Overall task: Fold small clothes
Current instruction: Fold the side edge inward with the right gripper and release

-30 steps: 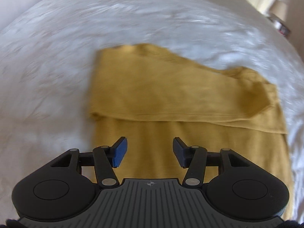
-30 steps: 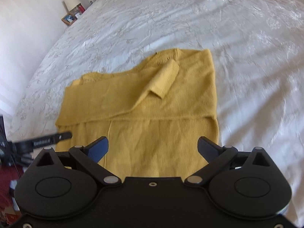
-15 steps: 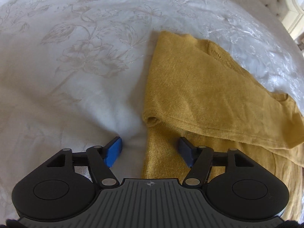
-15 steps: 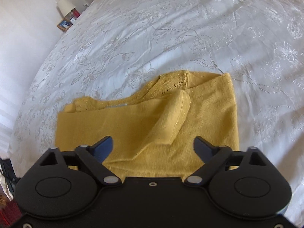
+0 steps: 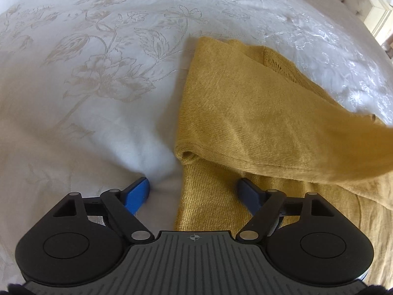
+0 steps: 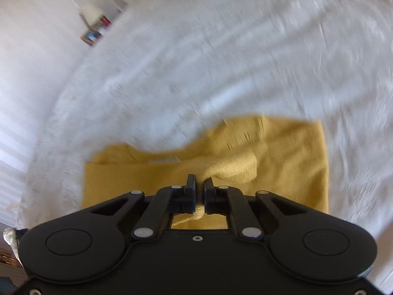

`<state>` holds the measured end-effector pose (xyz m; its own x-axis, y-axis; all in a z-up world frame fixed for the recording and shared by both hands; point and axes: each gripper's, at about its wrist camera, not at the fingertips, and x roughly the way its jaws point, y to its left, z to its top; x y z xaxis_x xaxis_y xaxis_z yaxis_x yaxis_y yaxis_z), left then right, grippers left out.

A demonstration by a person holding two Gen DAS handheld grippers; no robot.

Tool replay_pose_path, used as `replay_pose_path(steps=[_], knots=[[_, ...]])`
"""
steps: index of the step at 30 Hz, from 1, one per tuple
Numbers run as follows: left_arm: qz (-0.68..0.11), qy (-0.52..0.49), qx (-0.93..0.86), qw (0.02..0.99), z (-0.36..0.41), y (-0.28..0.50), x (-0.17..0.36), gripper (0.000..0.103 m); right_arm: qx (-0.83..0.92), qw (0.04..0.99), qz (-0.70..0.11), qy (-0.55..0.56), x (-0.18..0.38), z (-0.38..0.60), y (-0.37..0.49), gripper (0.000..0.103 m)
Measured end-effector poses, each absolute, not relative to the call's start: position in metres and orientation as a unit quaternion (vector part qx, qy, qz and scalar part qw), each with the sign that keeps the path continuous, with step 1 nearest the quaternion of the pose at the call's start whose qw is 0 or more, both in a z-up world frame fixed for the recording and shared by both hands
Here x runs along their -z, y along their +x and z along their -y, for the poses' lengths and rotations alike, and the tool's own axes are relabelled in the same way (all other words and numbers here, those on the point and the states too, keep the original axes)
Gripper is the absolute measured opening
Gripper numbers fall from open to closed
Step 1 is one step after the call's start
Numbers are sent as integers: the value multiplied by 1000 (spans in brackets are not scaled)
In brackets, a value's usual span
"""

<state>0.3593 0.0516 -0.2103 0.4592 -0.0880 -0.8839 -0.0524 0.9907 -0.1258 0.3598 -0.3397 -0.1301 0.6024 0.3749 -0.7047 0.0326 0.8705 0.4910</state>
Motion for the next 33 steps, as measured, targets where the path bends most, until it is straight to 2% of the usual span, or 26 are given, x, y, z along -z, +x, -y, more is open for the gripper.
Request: replay_pose_path(steps=[2, 4, 10, 18, 21, 22, 23, 25, 29, 33], knots=[[-519, -68, 12, 852, -52, 359, 210, 79, -78, 875, -426, 216, 120, 350, 351, 13], [-517, -68, 11, 853, -53, 358, 211, 79, -42, 872, -452, 183, 132, 359, 352, 14], [-520, -70, 12, 851, -53, 359, 209, 80, -21, 845, -490, 214, 177, 378, 357, 17], [-508, -59, 3, 859, -56, 366, 196, 79, -32, 843, -493, 213, 182, 370, 345, 20], [-497, -98, -40, 861, -70, 368, 194, 79, -26, 844, -494, 206, 182, 369, 341, 21], [-501, -125, -56, 855, -78, 368, 197, 80, -24, 846, -493, 202, 182, 368, 340, 29], [-502, -147, -68, 849, -85, 367, 200, 79, -23, 848, -492, 197, 181, 368, 338, 48], [-498, -154, -63, 851, -91, 366, 202, 81, -20, 853, -490, 179, 179, 366, 335, 66], [-498, -128, -46, 856, -93, 364, 200, 81, -13, 859, -490, 146, 176, 368, 329, 65], [-498, -125, -41, 857, -97, 361, 198, 82, -13, 857, -487, 167, 179, 379, 329, 65]])
